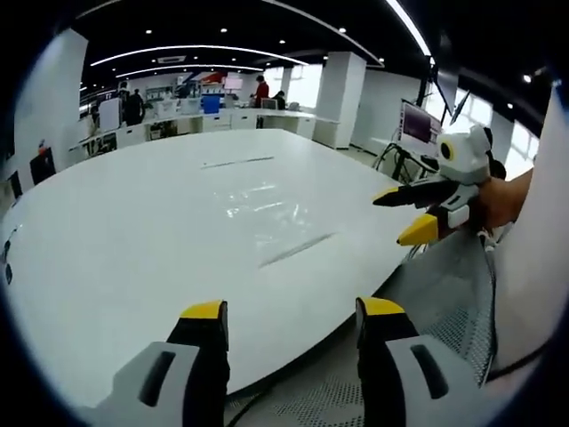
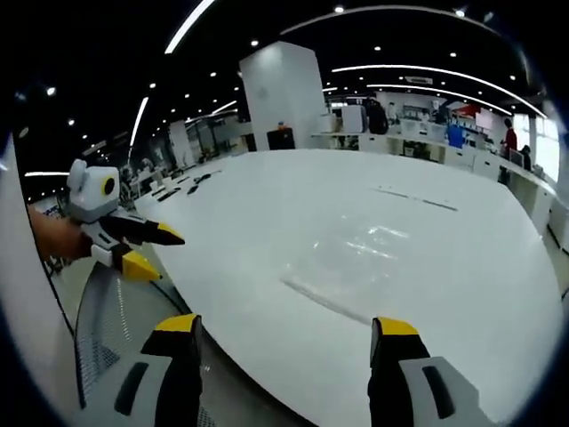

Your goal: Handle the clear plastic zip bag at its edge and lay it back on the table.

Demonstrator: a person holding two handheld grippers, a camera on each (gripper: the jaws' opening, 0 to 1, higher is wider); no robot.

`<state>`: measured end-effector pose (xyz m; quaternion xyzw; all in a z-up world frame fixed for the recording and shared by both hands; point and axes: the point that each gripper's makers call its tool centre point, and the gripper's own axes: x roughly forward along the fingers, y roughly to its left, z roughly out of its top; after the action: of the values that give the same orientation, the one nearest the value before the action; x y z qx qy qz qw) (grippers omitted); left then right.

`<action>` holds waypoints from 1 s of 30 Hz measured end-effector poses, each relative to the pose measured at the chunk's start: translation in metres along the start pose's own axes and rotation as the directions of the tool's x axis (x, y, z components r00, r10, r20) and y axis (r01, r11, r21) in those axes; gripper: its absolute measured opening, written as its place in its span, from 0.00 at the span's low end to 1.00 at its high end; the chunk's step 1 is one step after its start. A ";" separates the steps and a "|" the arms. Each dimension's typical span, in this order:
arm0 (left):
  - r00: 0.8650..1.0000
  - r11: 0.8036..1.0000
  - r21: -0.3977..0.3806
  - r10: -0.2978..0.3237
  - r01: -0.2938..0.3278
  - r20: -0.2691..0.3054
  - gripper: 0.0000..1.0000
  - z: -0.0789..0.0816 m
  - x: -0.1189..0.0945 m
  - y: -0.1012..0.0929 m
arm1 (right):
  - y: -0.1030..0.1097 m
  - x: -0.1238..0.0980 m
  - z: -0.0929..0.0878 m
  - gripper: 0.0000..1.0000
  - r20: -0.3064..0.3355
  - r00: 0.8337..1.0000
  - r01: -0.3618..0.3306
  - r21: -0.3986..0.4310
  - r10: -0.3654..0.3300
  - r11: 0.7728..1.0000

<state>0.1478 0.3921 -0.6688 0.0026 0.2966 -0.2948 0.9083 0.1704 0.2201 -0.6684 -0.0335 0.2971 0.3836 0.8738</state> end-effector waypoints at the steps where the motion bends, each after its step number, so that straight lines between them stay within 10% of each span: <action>1: 1.000 1.000 0.000 0.000 0.000 -0.002 0.56 -0.001 0.001 0.000 | 0.001 -0.001 -0.001 0.77 -0.002 1.000 0.000 -0.001 0.000 1.000; 30: 0.998 0.997 0.064 0.027 -0.031 0.050 0.42 0.000 0.006 0.001 | 0.000 -0.005 0.000 0.77 0.050 0.998 0.050 -0.009 -0.049 0.999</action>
<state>0.1516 0.3898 -0.6722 0.0291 0.2644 -0.2911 0.9190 0.1673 0.2171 -0.6660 -0.0357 0.2722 0.3641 0.8900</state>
